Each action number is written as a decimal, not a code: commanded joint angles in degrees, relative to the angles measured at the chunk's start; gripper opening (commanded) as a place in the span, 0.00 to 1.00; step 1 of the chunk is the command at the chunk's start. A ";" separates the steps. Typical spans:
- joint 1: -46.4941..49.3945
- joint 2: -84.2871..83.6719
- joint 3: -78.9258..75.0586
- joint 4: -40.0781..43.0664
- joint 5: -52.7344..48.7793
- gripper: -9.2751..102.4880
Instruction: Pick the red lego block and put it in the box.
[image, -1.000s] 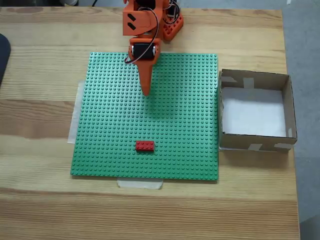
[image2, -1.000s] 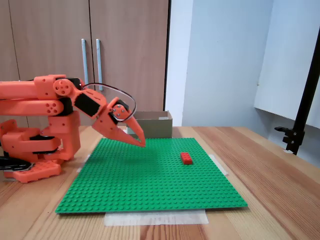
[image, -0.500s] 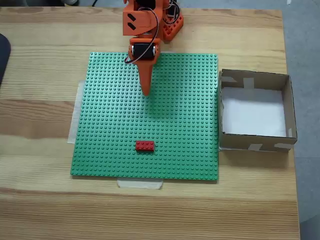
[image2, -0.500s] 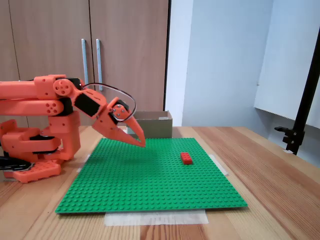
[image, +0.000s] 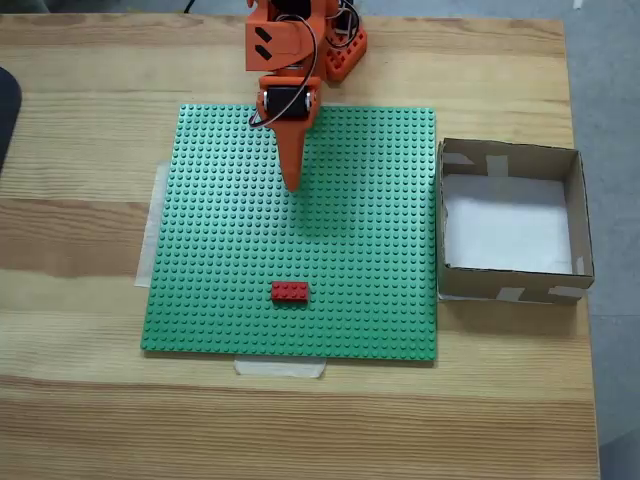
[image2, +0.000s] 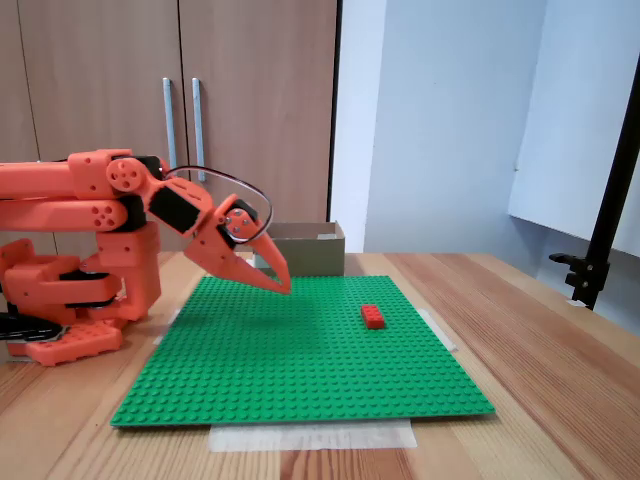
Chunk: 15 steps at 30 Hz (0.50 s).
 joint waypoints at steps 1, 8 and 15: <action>0.35 0.26 1.49 0.00 0.26 0.08; 0.35 0.26 1.49 0.00 0.26 0.08; 0.09 0.26 1.49 0.00 -0.09 0.08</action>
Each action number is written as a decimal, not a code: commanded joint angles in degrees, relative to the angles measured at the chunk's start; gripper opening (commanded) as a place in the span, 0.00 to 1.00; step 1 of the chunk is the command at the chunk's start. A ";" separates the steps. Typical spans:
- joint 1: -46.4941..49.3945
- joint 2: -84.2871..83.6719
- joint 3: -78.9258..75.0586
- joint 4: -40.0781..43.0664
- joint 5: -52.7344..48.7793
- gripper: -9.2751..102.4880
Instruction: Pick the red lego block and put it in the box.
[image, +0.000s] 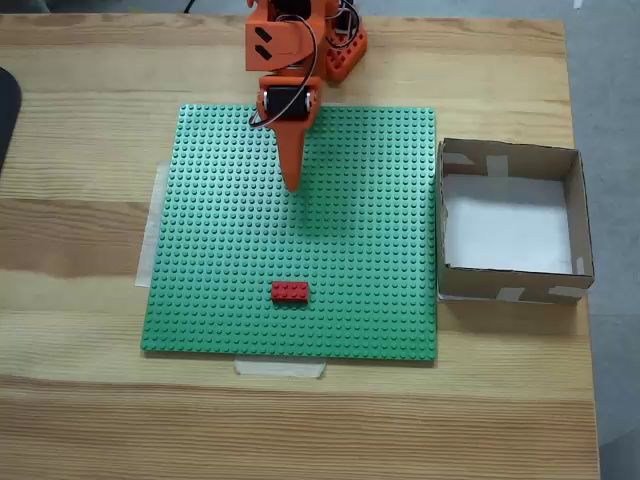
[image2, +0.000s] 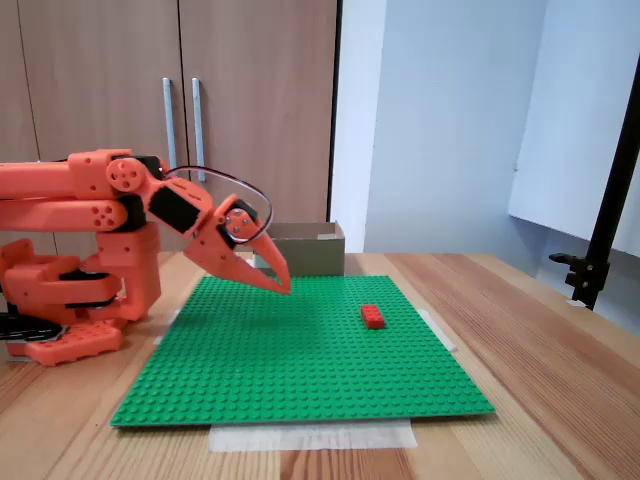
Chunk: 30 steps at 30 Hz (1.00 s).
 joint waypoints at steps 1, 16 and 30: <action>0.26 0.26 1.49 0.00 0.00 0.08; 0.70 -21.27 -19.25 0.88 1.85 0.08; 1.49 -44.91 -42.36 3.34 0.18 0.08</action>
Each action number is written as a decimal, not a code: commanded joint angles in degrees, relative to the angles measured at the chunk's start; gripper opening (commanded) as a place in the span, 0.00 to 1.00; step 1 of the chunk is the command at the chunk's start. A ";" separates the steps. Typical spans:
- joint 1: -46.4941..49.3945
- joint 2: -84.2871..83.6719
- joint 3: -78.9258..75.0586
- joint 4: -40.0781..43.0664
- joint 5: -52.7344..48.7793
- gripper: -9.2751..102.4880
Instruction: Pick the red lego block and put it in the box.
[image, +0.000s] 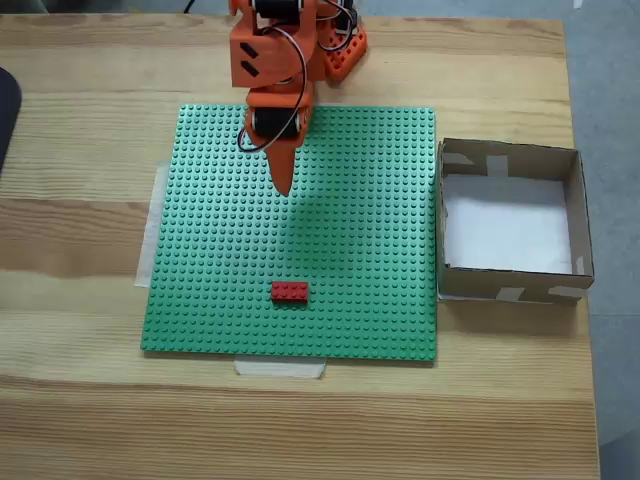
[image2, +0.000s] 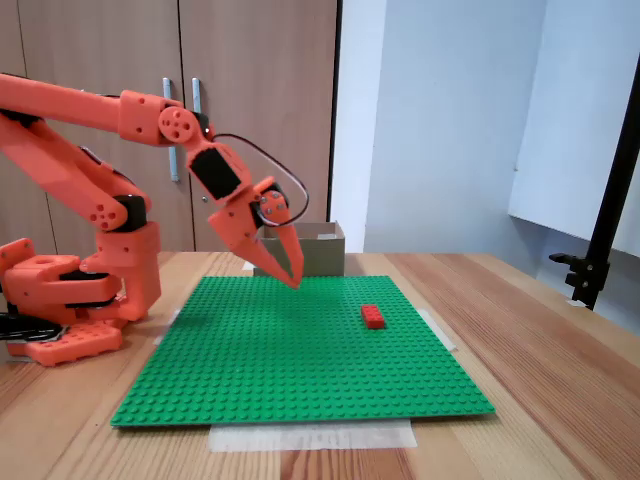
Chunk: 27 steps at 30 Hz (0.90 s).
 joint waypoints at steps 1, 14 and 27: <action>0.70 -4.57 -7.56 0.79 0.62 0.08; 1.14 -21.80 -25.93 6.24 -0.35 0.08; 0.70 -39.11 -46.58 17.93 -0.18 0.13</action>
